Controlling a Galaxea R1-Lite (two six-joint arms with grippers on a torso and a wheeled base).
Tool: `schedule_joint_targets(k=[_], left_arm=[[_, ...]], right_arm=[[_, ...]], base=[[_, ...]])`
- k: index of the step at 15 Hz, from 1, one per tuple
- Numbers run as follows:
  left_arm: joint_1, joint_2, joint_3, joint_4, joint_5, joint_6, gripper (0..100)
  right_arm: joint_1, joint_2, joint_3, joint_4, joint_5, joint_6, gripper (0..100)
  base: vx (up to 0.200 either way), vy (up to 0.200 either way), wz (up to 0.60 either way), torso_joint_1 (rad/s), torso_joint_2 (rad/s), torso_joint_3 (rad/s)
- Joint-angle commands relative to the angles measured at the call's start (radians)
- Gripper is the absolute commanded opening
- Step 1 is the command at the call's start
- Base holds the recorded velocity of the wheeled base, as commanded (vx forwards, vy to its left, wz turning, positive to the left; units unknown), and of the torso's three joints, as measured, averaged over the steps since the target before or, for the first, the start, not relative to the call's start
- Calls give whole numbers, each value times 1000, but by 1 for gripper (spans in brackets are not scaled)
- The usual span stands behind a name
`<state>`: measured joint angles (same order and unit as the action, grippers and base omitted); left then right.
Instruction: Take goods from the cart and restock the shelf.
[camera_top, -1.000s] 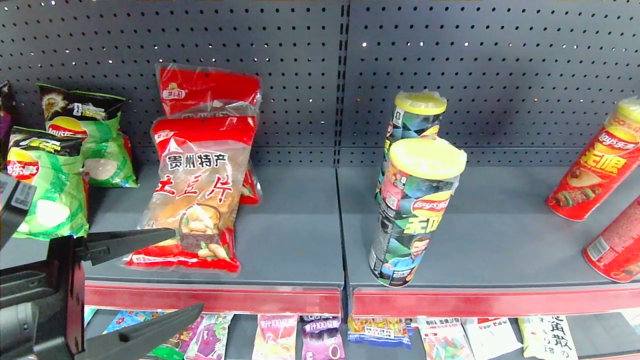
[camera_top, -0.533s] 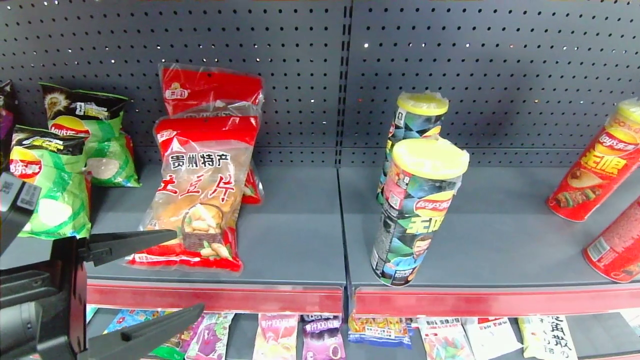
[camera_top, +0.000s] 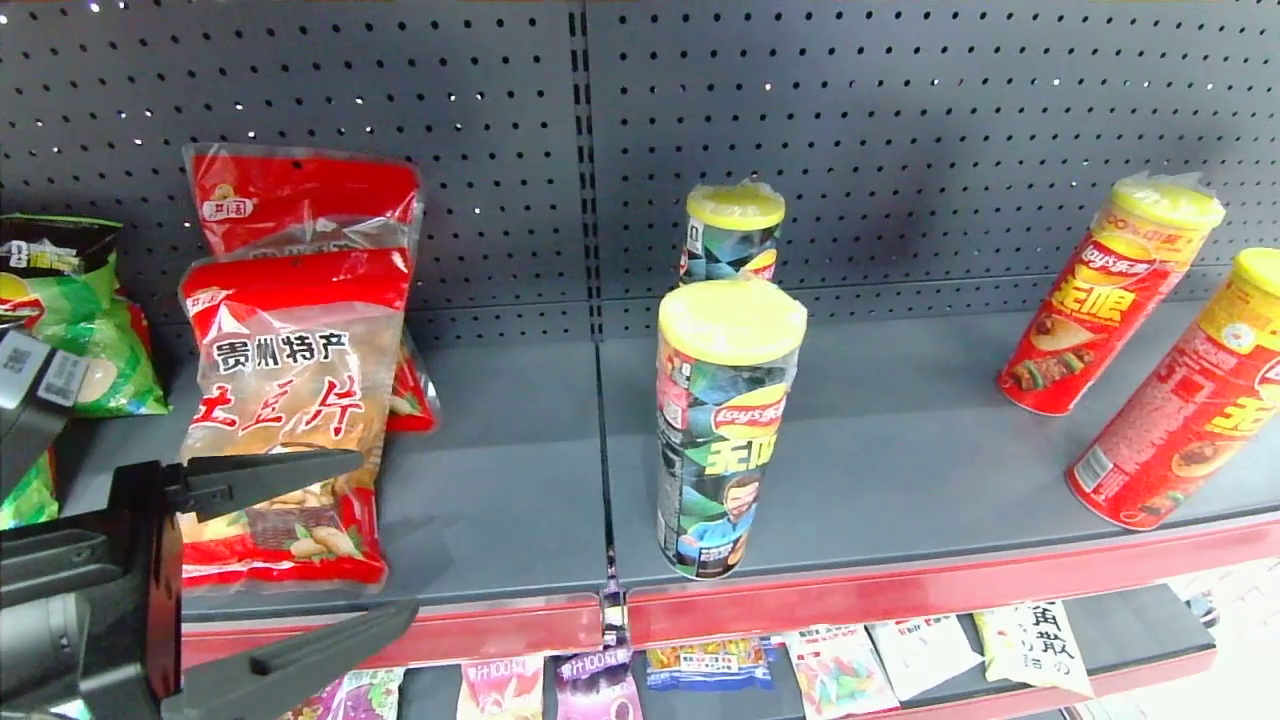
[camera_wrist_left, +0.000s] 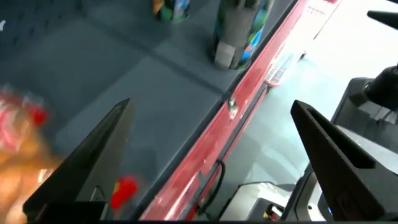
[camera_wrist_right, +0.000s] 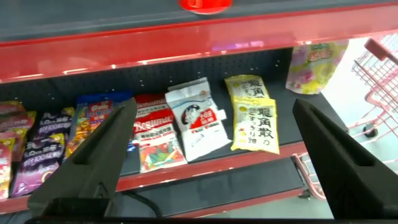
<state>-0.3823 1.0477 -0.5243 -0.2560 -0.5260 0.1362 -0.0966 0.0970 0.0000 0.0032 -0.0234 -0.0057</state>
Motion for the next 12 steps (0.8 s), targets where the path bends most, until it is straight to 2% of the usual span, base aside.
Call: schedule_joint_targets(k=[1,3,7,9,12], left_arm=[[0,11,-8,0,1,0,100],[-1,17,-14,0,-2,0,100],[-81,94,-34,-2,-22,2,100],[-164,178,-114,-3,-22,-1,100],[-201,292,-189,-14,-11,6,100]], right_arm=[[0,3,0,0,0,0,100],[-2,3,0,0,0,3,100],[-2,3,0,0,0,1,100],[0,3,0,0,0,3,100],[-2,3,0,0,0,1,100]], base=[[0,0,0,0,0,0],[0,0,0,0,0,0],[0,0,0,0,0,0],[0,0,0,0,0,0],[0,0,0,0,0,0]])
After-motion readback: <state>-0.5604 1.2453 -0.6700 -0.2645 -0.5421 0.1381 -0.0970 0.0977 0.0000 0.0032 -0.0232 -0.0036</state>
